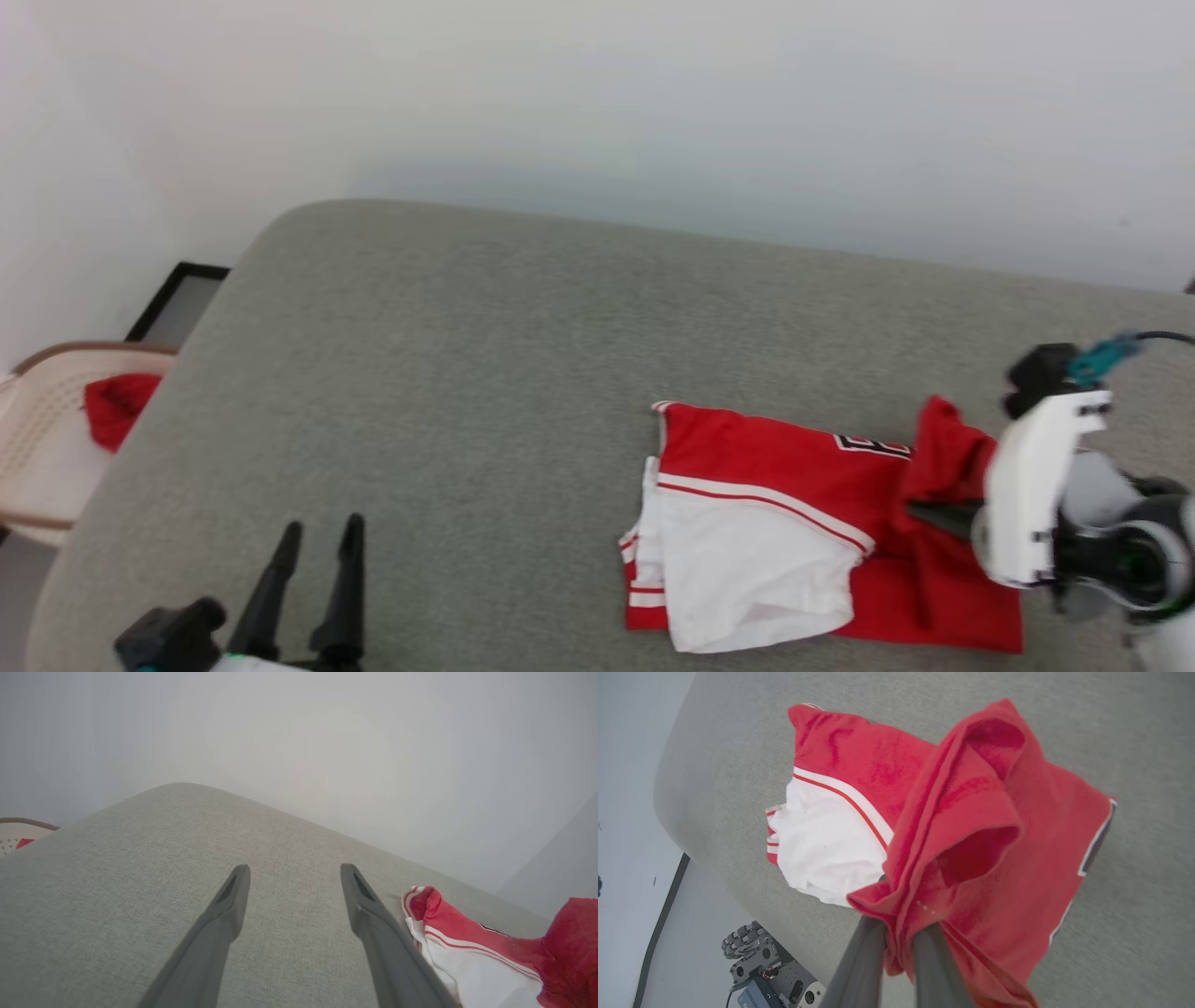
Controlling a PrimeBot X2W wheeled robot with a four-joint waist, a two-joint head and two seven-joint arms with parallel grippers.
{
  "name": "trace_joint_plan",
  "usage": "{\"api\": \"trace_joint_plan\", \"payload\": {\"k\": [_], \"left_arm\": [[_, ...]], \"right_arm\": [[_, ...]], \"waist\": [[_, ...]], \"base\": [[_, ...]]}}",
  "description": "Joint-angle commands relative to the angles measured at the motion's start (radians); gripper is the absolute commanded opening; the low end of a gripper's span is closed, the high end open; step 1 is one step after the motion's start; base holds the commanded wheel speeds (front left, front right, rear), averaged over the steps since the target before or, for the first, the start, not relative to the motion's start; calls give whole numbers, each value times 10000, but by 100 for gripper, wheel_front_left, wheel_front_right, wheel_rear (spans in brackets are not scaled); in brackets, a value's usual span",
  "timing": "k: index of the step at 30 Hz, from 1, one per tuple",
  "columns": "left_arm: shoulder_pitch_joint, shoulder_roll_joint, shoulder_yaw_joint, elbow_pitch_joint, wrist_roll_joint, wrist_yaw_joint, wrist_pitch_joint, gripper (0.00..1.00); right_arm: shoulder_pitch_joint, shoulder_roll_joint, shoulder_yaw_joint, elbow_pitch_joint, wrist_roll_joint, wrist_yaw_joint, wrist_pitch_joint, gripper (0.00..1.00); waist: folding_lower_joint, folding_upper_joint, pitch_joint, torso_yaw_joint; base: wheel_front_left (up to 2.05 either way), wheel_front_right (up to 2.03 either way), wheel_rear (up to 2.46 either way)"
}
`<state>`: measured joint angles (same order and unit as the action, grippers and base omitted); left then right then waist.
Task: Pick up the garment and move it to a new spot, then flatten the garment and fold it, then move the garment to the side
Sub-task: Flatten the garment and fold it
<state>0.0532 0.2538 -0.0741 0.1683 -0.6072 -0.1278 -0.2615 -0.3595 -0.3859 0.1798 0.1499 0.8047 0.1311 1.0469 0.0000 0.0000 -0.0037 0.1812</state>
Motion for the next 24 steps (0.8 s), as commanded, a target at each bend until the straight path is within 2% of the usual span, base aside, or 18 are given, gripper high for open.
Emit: {"api": "trace_joint_plan", "payload": {"k": [1, 9, 17, 18, 20, 21, 22, 24], "left_arm": [[-180, -53, -110, 36, -61, -41, -35, 100], [-862, -245, -811, 333, -177, -41, -33, 100], [-1359, -426, -1225, 587, -331, -41, -33, 100], [-1393, -444, -1235, 612, -370, -41, -33, 100], [-1455, -435, -1233, 654, -407, -41, -33, 100], [-1475, -424, -1232, 677, -439, -41, -33, 100], [-1486, -411, -1211, 696, -444, -41, -33, 100], [-1460, -367, -1133, 722, -473, -41, -33, 100]], "right_arm": [[-194, 239, 144, 57, -122, -7, -132, 0], [-849, 1293, 809, 1243, -608, -5, -925, 0], [-1635, 1939, 1339, 3041, -1195, -7, -2065, 0], [-1704, 1991, 1424, 3244, -1204, -5, -2152, 7], [-1868, 2072, 1597, 3568, -1215, -5, -2347, 45], [-1962, 2095, 1698, 3683, -1175, -5, -2429, 87], [-2039, 2114, 1816, 3781, -1118, -5, -2466, 100], [-2169, 2101, 2065, 3903, -967, -5, -2490, 100]], "waist": [[0, 0, -26, 399], [0, 0, 130, 1411], [0, 0, 356, 1915], [0, 0, 370, 1939], [0, 0, 392, 1955], [0, 0, 398, 1946], [0, 0, 401, 1920], [0, 0, 375, 1818]], "base": [[0, 0, 0], [0, 0, 0], [0, 0, 0], [0, 0, 0], [0, 0, 0], [0, 0, 0], [0, 0, 0], [0, 0, 0]]}}
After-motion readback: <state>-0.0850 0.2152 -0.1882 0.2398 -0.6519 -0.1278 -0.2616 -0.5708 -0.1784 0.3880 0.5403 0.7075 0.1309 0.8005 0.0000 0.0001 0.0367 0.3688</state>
